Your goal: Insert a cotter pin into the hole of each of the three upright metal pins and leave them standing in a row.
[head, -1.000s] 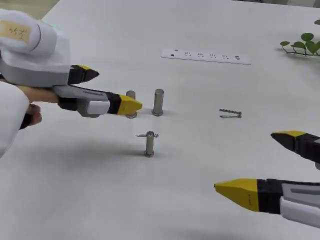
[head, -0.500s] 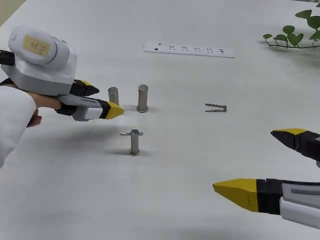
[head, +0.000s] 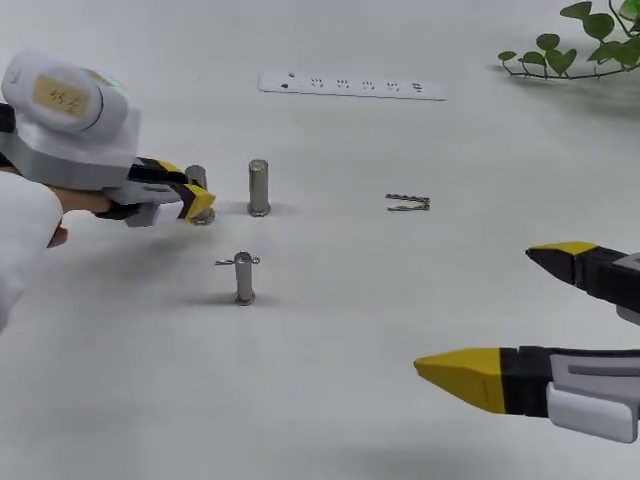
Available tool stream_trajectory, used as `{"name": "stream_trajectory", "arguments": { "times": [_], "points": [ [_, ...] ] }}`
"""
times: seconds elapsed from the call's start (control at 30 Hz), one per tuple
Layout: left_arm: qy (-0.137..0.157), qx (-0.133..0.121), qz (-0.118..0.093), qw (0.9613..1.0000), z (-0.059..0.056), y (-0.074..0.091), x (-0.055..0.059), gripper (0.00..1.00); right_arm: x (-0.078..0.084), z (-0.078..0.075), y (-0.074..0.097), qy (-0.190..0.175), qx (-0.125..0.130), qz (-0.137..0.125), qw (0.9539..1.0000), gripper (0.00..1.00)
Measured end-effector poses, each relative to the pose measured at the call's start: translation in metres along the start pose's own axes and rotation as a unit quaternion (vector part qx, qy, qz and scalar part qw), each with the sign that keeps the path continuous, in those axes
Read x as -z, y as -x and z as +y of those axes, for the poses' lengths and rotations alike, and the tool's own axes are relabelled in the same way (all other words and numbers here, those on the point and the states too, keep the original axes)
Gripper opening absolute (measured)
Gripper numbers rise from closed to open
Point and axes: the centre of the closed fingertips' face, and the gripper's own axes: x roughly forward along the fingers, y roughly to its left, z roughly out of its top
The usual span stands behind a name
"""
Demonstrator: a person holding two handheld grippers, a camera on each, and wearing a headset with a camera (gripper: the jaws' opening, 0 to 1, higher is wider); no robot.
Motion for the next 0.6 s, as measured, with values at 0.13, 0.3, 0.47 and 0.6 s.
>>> {"name": "stream_trajectory", "arguments": {
  "times": [0.13, 0.3, 0.47, 0.6],
  "points": [
    [-0.007, 0.003, -0.001, 1.0, -0.0002, -0.0005, -0.0002, 0.1, 0.0008, -0.0004, 0.0007, 0.0, 0.0, 0.001, 1.0, 0.94],
    [0.009, 0.008, -0.005, 0.9999, 0.0011, -0.0008, 0.0001, 0.1, 0.0015, 0.002, -0.0005, 0.001, -0.004, 0.002, 1.0, 0.94],
    [-0.001, 0.005, -0.002, 1.0, 0.0016, -0.0016, 0.0, 0.1, 0.0017, 0.0042, -0.0017, 0.004, -0.009, 0.004, 0.9999, 0.93],
    [0.008, 0.003, -0.003, 1.0, 0.0015, -0.0018, 0.0001, 0.09, 0.0004, 0.0051, -0.0017, 0.0, -0.011, 0.0, 0.9999, 0.92]
  ]
}}
